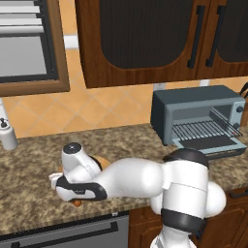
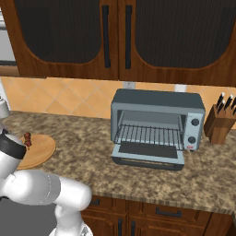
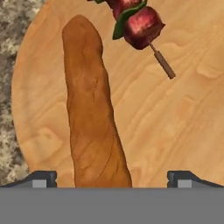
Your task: Pick up the kebab skewer and baguette bread, and place them inside the toaster oven. Close the toaster oven door and start by setting the timer.
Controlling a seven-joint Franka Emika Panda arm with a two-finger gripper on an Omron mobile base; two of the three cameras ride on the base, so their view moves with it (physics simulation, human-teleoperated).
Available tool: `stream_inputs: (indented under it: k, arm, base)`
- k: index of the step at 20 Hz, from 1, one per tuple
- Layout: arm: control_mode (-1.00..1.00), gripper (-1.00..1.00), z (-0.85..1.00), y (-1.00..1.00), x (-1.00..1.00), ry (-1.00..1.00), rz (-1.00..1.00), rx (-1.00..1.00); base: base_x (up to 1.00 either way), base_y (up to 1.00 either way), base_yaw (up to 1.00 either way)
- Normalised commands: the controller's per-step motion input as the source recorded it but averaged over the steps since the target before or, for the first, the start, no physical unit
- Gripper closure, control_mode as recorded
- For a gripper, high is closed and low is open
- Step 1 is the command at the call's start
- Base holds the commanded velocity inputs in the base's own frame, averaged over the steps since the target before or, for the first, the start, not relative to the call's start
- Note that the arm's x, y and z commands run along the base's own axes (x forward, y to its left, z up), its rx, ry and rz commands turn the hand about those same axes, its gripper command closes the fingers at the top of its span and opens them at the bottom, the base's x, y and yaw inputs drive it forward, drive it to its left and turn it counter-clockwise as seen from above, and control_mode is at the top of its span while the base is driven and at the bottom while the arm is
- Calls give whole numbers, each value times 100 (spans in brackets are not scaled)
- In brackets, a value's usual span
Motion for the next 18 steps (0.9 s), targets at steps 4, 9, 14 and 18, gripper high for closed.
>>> stream_inputs:
  k: [4,9,14,18]
  arm:
    - [-100,-100,-26,0,2,0,0,0]
    - [-100,-100,-25,0,0,0,0,0]
    - [-100,-100,-19,0,0,0,0,0]
    - [-100,100,0,0,0,0,0,0]
  base:
    - [0,0,0]
    - [0,0,0]
    - [0,0,0]
    - [0,0,0]
